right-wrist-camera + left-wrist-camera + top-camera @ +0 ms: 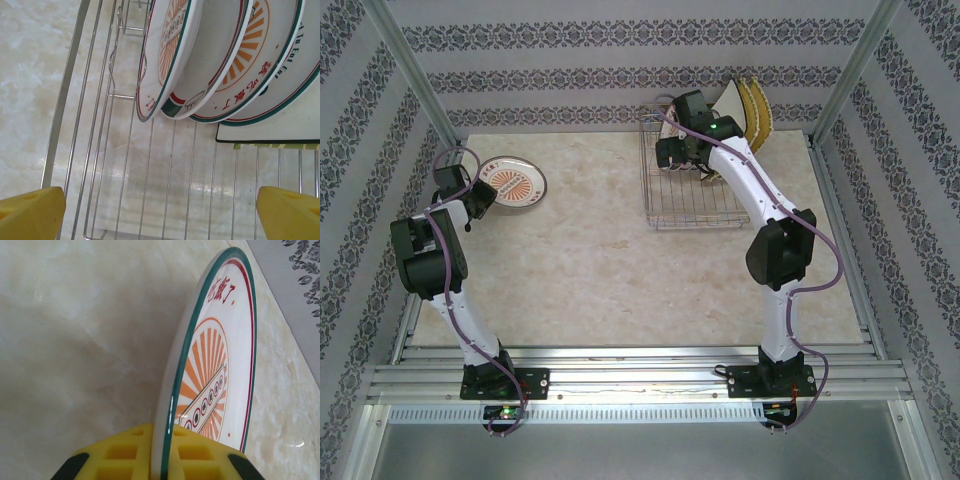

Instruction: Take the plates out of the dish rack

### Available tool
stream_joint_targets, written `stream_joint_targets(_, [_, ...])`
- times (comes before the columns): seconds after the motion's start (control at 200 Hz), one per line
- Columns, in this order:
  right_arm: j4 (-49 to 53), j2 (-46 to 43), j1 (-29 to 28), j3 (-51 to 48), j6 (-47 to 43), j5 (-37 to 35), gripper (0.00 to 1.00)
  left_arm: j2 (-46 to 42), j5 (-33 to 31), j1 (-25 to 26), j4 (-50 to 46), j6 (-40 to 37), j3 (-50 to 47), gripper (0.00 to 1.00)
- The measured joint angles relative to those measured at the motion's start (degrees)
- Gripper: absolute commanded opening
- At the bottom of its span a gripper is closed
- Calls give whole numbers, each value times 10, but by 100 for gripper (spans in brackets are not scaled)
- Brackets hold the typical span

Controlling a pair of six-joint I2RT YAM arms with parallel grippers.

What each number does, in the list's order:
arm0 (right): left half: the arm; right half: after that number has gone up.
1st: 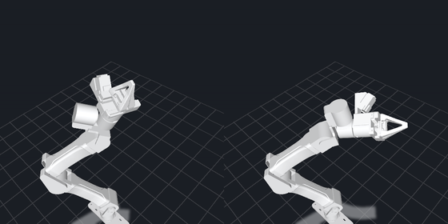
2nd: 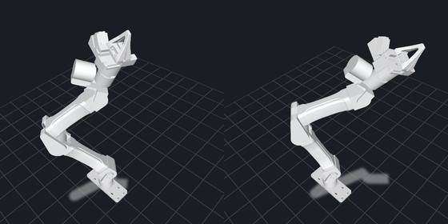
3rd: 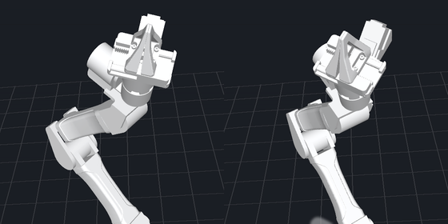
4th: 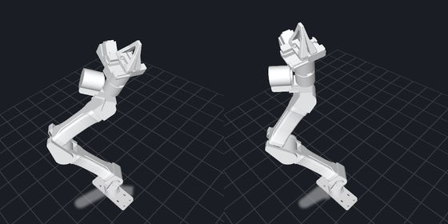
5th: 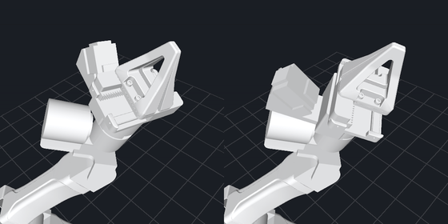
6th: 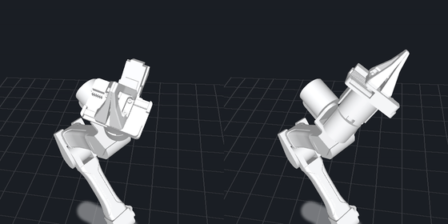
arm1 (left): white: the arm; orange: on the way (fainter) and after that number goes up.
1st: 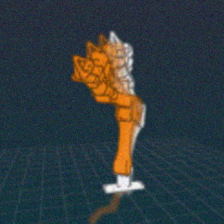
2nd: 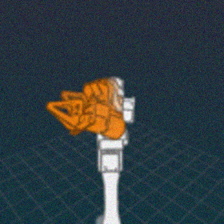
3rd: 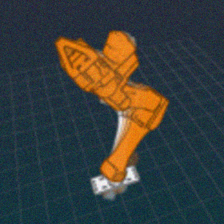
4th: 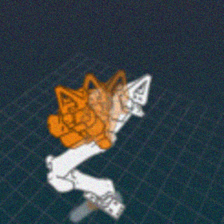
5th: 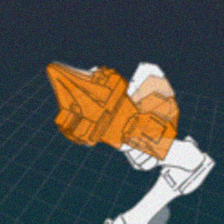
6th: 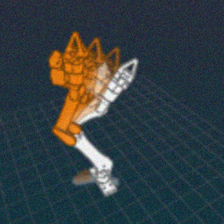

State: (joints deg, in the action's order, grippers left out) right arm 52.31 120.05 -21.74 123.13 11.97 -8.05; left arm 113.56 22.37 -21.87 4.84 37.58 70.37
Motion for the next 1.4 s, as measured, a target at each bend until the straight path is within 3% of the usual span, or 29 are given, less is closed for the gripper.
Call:
stream_joint_targets(0.42, [0,0,0,0,0,6,98,0,-37,2,-63,-53,0,33])
stream_joint_targets(0.919, [-2,5,0,13,0,15,98,-24,-119,16,-144,-136,2,41])
stream_joint_targets(1.059, [-2,5,0,18,-2,11,98,-41,-143,20,-183,-165,4,63])
stream_joint_targets(1.104, [-2,7,0,18,-2,9,98,-56,-147,23,-196,-177,4,75])
stream_joint_targets(1.164, [-2,8,0,18,-2,3,98,-84,-154,32,-220,-199,4,99])
stream_joint_targets(1.399, [-18,38,0,48,-4,-27,98,-175,-170,112,-330,-257,57,100])
